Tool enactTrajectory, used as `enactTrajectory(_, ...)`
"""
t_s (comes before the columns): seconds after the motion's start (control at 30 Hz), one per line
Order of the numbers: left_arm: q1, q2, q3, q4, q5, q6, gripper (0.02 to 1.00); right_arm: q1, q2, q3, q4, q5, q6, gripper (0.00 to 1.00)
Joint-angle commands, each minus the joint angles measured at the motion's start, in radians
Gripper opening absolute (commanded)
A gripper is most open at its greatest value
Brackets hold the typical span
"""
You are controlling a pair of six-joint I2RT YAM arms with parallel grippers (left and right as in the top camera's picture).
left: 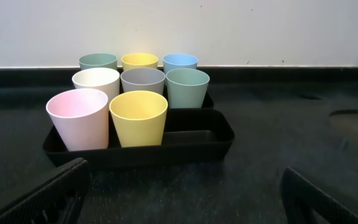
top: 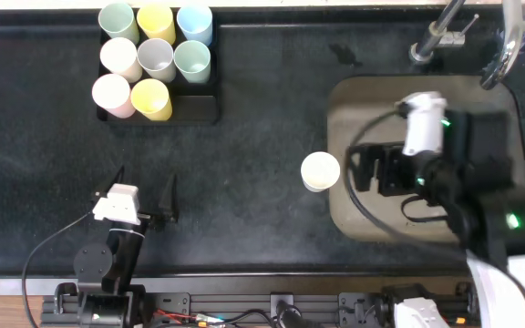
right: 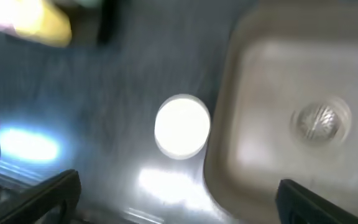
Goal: Store Cups
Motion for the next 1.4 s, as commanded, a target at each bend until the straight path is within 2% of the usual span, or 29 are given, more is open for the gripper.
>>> enactTrajectory(0.03, -0.003, -0.009, -0.001, -0.003, -0.005, 0.014, 1.0, 0.034, 0.095, 0.026, -0.072, -0.034, -0.021, 0.998)
enactTrajectory(0.47, -0.003, -0.009, -0.001, -0.003, -0.005, 0.015, 1.0, 0.072, 0.285, -0.004, -0.057, -0.005, -0.066, 0.998)
enactTrajectory(0.57, -0.003, -0.009, -0.001, -0.003, -0.005, 0.015, 1.0, 0.06, 0.285, -0.056, -0.046, 0.043, -0.066, 0.996)
enactTrajectory(0.77, -0.003, -0.009, -0.001, -0.003, -0.005, 0.014, 1.0, 0.05, 0.285, -0.173, 0.096, 0.117, -0.028, 0.998)
enactTrajectory(0.97, -0.003, -0.009, -0.001, -0.003, -0.005, 0.015, 1.0, 0.051, 0.287, -0.216, 0.163, 0.122, 0.002, 0.998)
enactTrajectory(1.13, -0.003, -0.009, -0.001, -0.003, -0.005, 0.015, 1.0, 0.061, 0.31, -0.216, 0.211, 0.16, 0.01, 0.998)
enactTrajectory(1.4, -0.003, -0.009, -0.001, -0.003, -0.005, 0.015, 1.0, 0.083, 0.412, -0.216, 0.247, 0.161, 0.005, 0.998)
